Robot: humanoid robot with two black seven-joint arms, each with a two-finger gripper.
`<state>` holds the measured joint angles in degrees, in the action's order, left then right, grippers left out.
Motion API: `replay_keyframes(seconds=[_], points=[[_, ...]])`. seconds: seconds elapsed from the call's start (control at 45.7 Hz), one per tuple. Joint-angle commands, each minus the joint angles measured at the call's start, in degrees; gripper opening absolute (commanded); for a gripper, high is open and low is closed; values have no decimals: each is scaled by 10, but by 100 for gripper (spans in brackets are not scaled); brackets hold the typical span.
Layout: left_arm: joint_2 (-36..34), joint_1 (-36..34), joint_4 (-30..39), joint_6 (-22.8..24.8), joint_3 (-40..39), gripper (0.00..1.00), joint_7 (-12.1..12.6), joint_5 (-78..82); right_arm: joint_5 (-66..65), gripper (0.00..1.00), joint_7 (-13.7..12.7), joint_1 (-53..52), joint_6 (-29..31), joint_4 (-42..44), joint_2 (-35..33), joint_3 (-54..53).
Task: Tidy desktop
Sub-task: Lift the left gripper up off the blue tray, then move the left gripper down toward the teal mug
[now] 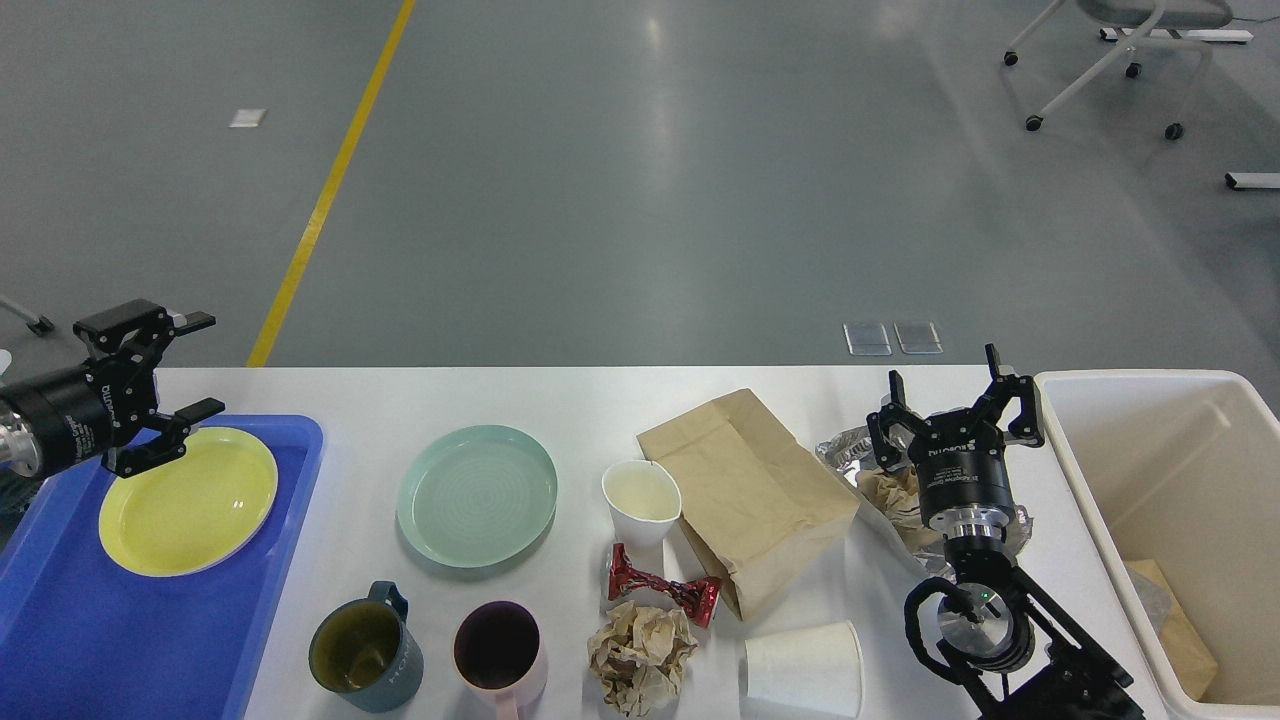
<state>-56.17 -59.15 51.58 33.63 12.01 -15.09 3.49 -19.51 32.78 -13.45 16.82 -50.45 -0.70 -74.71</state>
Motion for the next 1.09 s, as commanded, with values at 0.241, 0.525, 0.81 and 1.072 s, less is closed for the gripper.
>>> replay_keyframes(seconds=[0.241,0.525,0.81,1.072], points=[[110,-437,97,20,491,98,6,7,0,100,0,0,1,0,0,0],[200,-596,103,78,623,98,6,1,0,100,-1,0,0,0,0,0],[395,-761,264,121,767,98,6,-96,0,100,0,0,1,0,0,0],[510,-911,388,191,813,98,6,-212,0,100,0,0,0,0,0,0]])
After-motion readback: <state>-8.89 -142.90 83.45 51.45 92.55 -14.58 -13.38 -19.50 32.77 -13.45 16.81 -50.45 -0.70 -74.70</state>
